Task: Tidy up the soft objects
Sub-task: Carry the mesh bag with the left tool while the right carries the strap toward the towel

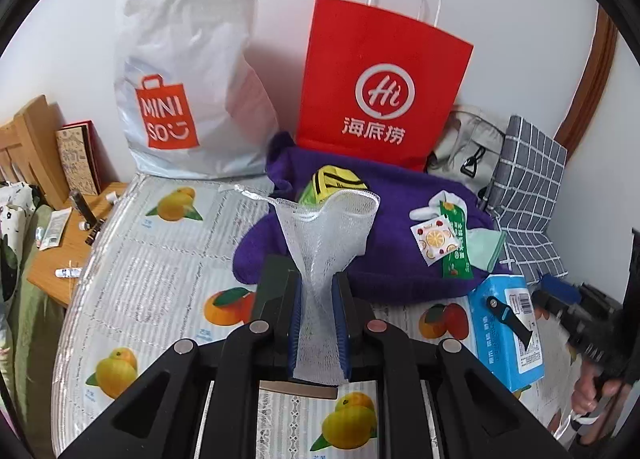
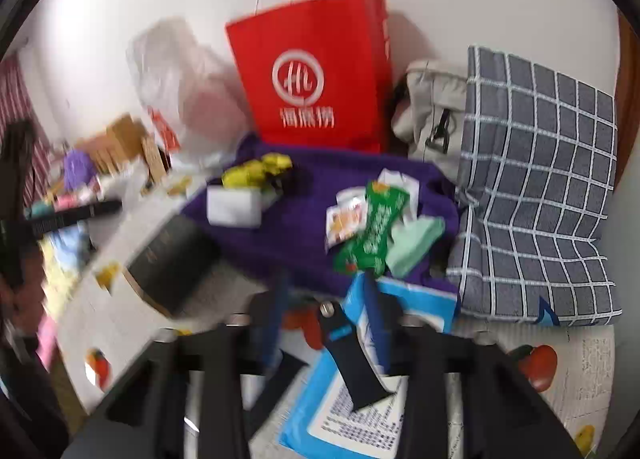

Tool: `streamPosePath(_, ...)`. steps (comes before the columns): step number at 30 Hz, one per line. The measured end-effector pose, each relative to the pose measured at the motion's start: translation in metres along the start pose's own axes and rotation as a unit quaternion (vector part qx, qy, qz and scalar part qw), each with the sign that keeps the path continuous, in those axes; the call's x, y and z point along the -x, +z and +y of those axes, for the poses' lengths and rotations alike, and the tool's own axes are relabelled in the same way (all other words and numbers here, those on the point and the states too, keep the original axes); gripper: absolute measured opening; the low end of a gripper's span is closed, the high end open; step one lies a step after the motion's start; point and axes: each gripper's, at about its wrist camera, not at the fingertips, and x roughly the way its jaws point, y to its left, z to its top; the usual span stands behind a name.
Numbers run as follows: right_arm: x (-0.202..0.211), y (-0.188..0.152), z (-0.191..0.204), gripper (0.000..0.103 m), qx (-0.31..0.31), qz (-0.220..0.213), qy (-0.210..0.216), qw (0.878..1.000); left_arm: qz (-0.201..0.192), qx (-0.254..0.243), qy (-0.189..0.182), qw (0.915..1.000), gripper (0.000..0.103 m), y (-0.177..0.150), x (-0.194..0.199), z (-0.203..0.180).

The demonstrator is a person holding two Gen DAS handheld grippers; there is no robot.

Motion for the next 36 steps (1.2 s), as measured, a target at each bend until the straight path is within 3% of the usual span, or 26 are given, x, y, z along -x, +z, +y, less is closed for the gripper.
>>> streamPosePath(5,-0.017,-0.022,0.006,0.044,0.026,0.035,-0.006,0.999,0.008,0.0,-0.007,0.9999,0.015,-0.001,-0.01,-0.003)
streamPosePath(10,-0.038,-0.035,0.013,0.044,0.067,0.052,-0.067,0.994,0.015,-0.005,-0.012,0.9998,0.015,0.0,-0.017,-0.008)
streamPosePath(12,-0.038,-0.036,0.015,0.039,0.082,0.043,-0.079,0.993,0.017,-0.006,-0.013,0.9998,0.015,-0.001,-0.019,-0.009)
streamPosePath(17,-0.032,-0.033,0.004,0.024,0.054,0.042,-0.049,0.996,0.022,-0.002,-0.015,0.9996,0.015,-0.002,-0.023,-0.008)
streamPosePath(22,-0.026,-0.03,-0.005,0.024,0.021,0.04,-0.015,0.999,0.024,0.0,-0.028,0.9993,0.015,-0.001,-0.023,-0.008)
streamPosePath(28,-0.023,-0.023,-0.01,0.024,0.006,0.031,-0.011,0.999,0.024,-0.001,-0.031,0.9992,0.015,0.002,-0.026,-0.011)
streamPosePath(36,-0.013,0.011,-0.013,0.024,-0.007,-0.006,0.009,1.0,0.029,-0.003,-0.035,0.999,0.015,0.013,-0.038,-0.017)
